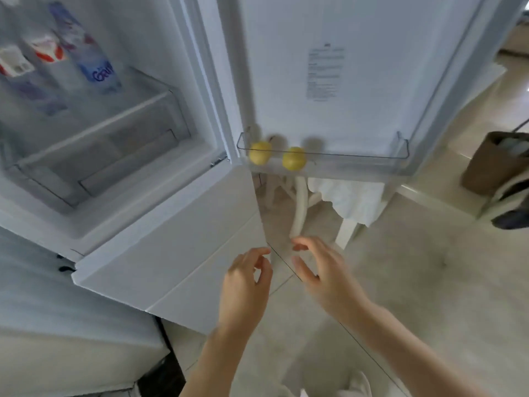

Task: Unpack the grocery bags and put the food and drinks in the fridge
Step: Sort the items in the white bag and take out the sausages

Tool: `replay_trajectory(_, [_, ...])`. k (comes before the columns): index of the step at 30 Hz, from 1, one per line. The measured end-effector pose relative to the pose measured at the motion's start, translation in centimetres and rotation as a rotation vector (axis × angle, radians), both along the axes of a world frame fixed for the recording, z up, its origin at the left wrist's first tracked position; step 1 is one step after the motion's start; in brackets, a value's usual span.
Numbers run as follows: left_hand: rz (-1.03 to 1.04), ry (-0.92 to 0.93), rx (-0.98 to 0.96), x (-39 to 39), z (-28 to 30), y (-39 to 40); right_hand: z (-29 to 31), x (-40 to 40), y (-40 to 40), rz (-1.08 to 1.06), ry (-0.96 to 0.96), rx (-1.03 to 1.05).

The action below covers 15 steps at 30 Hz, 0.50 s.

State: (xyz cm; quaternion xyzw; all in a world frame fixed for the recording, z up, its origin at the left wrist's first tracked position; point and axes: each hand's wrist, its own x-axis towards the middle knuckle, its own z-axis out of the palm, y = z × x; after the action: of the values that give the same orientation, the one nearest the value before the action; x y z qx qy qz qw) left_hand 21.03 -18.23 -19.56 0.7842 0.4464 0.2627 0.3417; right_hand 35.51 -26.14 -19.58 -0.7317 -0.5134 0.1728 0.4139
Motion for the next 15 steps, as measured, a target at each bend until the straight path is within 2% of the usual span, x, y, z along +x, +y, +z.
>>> replay_trajectory(6, [-0.236,0.107,-0.057,7.5,-3.1,-7.2,-2.7,7.1,-11.5,-0.157,0.028,-0.172])
replay_trajectory(15, [-0.566,0.156,-0.006,24.4,-5.0,-20.7,-5.0,19.5,-28.6,-0.402,0.062,-0.298])
